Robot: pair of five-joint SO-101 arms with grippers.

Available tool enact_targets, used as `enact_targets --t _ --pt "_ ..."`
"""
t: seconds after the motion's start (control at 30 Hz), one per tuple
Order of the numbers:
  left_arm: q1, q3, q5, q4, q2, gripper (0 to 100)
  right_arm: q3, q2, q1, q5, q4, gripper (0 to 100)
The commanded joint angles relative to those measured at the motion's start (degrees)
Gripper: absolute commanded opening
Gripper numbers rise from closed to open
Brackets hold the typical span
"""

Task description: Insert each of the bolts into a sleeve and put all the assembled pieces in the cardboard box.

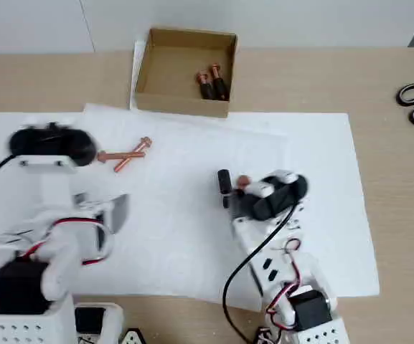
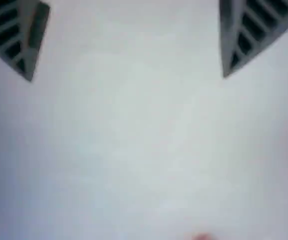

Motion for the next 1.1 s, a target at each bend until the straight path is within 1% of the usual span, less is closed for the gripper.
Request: enact_targets --t 0.0,0.1,0.23,0.37,0.8,0.9,1.07 --pt "-11.6 -2.1 -4.8 0.5 -0.4 23 -5.4 -0.5 3.9 1.4 2.8 0.4" --pt "-16.0 -1.8 -7.4 0.5 -0.4 23 -11.4 0.5 4.1 3.2 3.9 0.4" --pt "-17.4 -2.1 -7.5 0.5 -0.4 23 -19.8 10.9 4.3 4.7 1.0 0.4" --pt "-17.4 -2.2 -7.5 0.5 -0.4 23 -30.6 28.4 4.1 5.3 -6.5 0.4" --pt "-17.4 -2.2 -7.5 0.8 -0.4 23 -70.2 94.0 3.7 5.2 -43.9 0.4" --pt "-17.5 -2.2 -7.5 0.8 -0.4 23 -81.8 107.0 3.2 5.2 -47.9 0.4" --pt "-17.5 -2.2 -7.5 0.8 -0.4 23 -99.4 125.5 0.4 5.2 -48.8 0.4"
